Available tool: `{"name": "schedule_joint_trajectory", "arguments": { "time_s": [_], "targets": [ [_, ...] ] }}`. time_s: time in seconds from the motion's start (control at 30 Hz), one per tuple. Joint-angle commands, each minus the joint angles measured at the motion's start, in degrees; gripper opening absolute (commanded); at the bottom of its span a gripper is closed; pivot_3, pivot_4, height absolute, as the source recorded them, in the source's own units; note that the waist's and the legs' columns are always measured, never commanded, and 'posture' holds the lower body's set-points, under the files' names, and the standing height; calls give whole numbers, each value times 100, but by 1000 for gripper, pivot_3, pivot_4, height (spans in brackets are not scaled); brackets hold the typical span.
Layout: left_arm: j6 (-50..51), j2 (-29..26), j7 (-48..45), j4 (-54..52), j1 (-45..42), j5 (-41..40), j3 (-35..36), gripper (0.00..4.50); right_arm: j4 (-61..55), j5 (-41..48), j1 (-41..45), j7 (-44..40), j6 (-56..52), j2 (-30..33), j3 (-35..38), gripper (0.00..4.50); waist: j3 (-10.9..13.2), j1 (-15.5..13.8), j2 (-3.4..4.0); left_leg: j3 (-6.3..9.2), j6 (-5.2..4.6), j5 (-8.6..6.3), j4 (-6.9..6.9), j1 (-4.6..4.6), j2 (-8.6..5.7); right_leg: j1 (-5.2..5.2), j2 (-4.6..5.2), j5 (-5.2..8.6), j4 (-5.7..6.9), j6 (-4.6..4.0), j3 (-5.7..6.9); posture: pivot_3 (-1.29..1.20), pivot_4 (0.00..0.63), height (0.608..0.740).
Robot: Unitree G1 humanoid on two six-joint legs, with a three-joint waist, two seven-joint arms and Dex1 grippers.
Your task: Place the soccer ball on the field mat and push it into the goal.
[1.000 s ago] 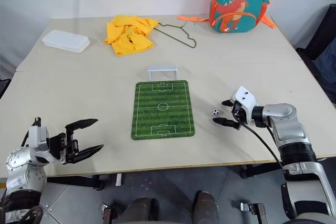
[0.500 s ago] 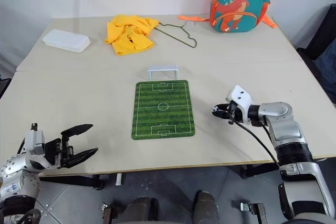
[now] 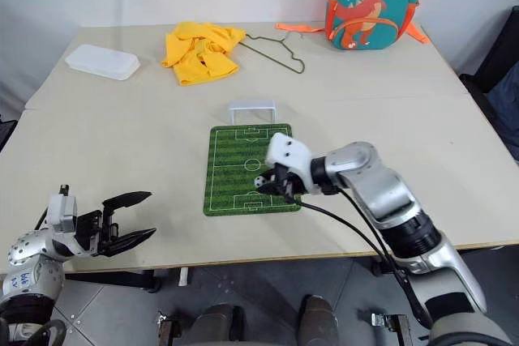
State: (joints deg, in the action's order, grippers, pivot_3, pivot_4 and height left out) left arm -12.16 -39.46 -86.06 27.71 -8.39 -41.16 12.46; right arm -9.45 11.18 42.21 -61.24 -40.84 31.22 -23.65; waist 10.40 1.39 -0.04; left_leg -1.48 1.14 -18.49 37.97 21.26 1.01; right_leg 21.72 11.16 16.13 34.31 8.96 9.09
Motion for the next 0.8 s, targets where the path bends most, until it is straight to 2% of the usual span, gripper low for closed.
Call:
{"name": "schedule_joint_trajectory", "arguments": {
  "time_s": [0.03, 0.2, 0.37, 0.8],
  "targets": [
    [-192, -196, -644, -45, -1, -245, -199, 4500, 208, -183, 151, -49, 276, -67, -198, 804, 0, -1, -1, 0, -1, -1, 1, 1, -1, 0, 0, 0, -1, 0, 0, 0, 150, 740],
    [-401, -341, -644, -9, 1, -334, -469, 4500, 726, -400, 308, -186, 594, -224, -521, 804, 0, 28, 0, -2, -1, -3, 1, 2, 0, 3, -2, 0, -3, 0, 0, 0, 150, 740],
    [-413, -297, -644, 21, -88, -405, -349, 4500, 1337, -561, 427, -351, 1059, -335, -552, 804, 0, 34, -1, -6, 1, -5, 0, 3, 3, 7, -5, 0, -2, 0, -1, 0, 150, 740],
    [-417, -204, -644, -59, -20, -330, -219, 4500, 1249, -677, 350, -768, 1066, -480, -658, 804, 0, 31, -1, -7, 1, -5, 0, 2, 4, 8, -6, 0, -2, 0, -2, 0, 150, 740]
  ]
}}
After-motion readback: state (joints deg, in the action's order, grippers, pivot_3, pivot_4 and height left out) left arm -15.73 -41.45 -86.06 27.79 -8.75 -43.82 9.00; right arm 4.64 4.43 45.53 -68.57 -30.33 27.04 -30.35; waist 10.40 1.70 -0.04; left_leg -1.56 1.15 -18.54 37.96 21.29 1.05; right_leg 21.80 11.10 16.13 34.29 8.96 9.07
